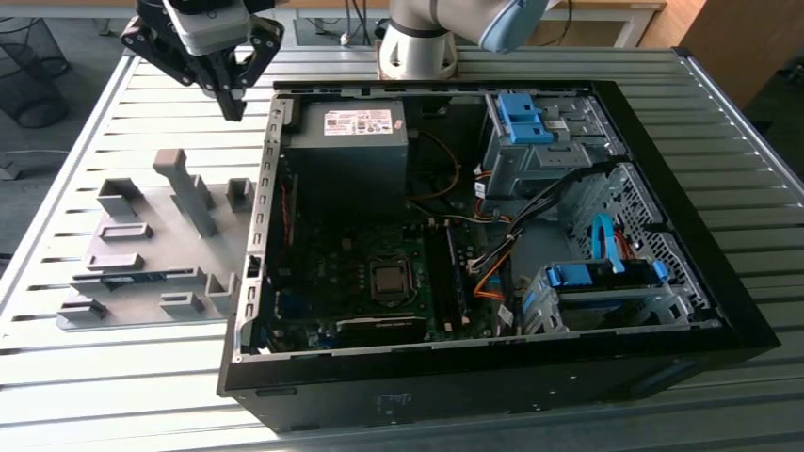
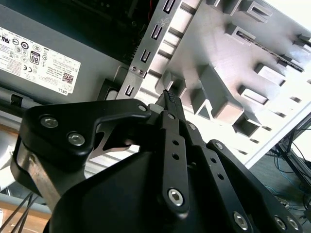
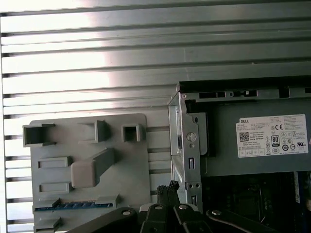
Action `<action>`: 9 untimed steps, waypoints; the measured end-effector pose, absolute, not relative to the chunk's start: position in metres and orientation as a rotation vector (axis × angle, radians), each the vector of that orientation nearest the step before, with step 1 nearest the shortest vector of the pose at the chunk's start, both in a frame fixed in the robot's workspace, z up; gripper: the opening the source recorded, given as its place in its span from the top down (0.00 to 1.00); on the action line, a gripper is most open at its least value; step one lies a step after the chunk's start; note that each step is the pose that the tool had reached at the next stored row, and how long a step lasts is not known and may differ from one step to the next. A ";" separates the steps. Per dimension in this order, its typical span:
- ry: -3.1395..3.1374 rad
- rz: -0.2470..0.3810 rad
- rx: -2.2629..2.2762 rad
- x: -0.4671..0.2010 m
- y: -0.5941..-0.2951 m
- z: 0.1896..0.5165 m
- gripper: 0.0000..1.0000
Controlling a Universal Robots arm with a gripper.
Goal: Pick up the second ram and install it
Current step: 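Reach for the second ram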
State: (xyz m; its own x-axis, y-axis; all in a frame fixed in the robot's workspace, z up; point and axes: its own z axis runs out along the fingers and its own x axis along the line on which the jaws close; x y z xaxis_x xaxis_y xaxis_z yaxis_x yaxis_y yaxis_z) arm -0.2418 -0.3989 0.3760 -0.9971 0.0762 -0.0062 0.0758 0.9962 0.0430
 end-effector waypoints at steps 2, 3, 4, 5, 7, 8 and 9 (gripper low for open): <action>3.131 0.067 0.119 -0.242 -0.399 0.376 0.90; 3.131 0.067 0.119 -0.243 -0.399 0.376 0.90; 3.131 0.067 0.119 -0.243 -0.399 0.376 0.90; 3.131 0.067 0.119 -0.243 -0.399 0.376 0.90; 3.132 0.067 0.119 -0.244 -0.399 0.375 0.90; 3.132 0.067 0.119 -0.244 -0.399 0.375 0.90; 3.132 0.067 0.119 -0.245 -0.399 0.375 0.90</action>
State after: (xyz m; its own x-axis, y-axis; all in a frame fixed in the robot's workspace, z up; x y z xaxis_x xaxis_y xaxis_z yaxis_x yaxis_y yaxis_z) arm -0.2446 -0.3989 0.3754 -0.9971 0.0763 -0.0050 0.0760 0.9962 0.0429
